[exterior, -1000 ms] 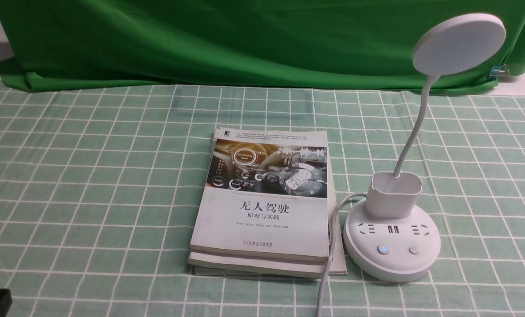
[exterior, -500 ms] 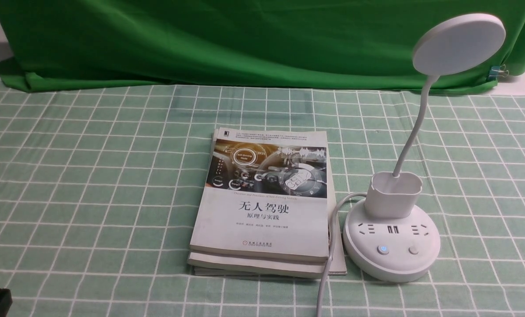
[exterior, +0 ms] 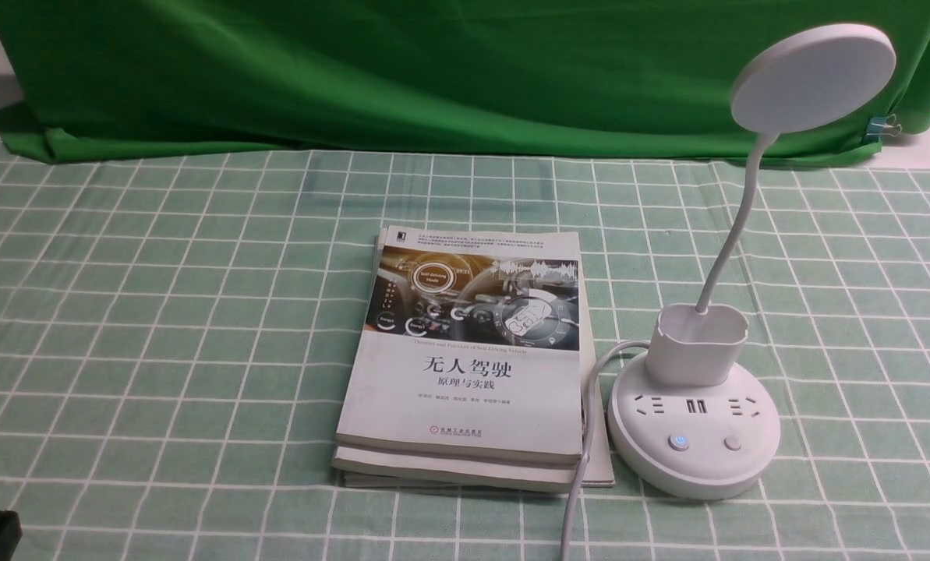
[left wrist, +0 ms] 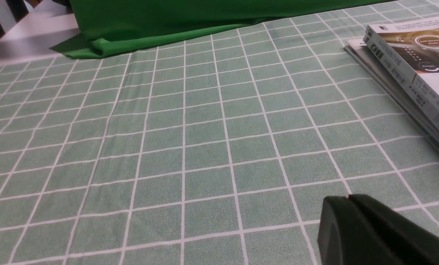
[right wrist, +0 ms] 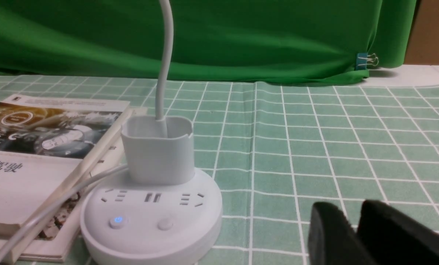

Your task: Turn off the desk lamp on the blue coffee tablecloth by hand.

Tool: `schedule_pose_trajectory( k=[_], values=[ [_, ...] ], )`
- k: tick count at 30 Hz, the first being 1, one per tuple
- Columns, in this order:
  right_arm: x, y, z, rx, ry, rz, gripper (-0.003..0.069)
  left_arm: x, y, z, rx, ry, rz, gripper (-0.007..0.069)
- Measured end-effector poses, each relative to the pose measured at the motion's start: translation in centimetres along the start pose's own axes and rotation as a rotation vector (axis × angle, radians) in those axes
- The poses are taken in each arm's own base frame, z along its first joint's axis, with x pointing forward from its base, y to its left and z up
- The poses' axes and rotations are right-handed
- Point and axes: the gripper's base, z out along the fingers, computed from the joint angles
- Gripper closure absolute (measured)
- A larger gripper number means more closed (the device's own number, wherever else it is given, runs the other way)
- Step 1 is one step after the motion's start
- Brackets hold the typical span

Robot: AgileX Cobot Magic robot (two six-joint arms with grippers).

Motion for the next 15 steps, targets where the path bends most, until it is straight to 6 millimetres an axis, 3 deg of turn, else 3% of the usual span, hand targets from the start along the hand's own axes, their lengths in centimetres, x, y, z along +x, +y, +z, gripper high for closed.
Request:
schedule_pose_trajectory(
  k=[15],
  values=[
    [0.00,0.00,0.00,0.000,0.000,0.000,0.0477,0.00,0.00,0.00,0.000,0.000,0.000,0.0624]
  ],
)
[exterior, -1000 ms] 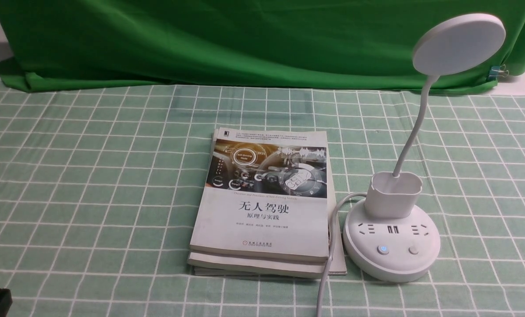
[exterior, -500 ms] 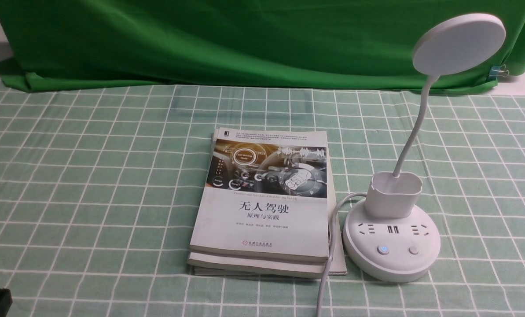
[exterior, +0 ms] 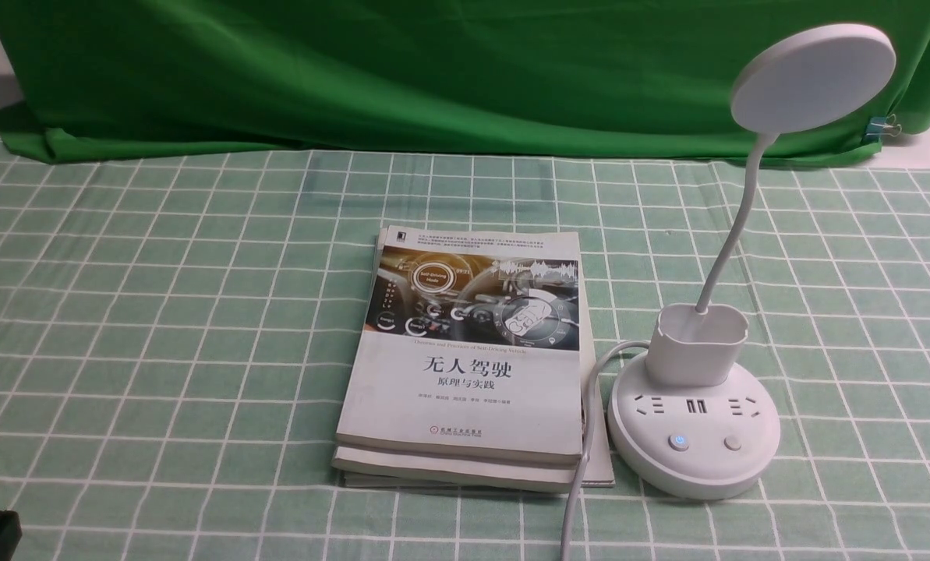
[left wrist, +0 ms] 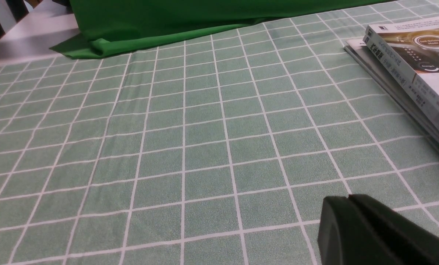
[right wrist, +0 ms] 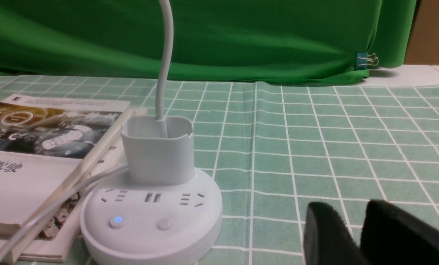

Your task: Turn off the desk lamp on the blue coffee tablecloth by hand.

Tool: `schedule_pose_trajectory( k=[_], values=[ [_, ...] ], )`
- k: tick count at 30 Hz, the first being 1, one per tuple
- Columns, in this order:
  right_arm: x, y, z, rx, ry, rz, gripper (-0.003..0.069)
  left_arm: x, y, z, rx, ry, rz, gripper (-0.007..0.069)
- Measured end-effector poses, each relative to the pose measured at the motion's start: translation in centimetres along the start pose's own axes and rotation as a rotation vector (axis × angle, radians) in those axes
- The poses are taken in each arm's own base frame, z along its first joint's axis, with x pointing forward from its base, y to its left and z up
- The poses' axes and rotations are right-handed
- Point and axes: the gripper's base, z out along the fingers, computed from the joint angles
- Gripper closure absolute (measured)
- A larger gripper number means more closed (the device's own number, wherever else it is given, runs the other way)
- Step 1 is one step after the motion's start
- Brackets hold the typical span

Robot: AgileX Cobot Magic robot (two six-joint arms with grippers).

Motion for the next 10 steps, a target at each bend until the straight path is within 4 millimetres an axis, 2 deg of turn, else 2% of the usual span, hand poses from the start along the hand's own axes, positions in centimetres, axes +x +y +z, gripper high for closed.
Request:
schedule_pose_trajectory(
  k=[10],
  values=[
    [0.00,0.00,0.00,0.000,0.000,0.000,0.0457,0.00,0.00,0.00,0.000,0.000,0.000,0.0624]
  ],
)
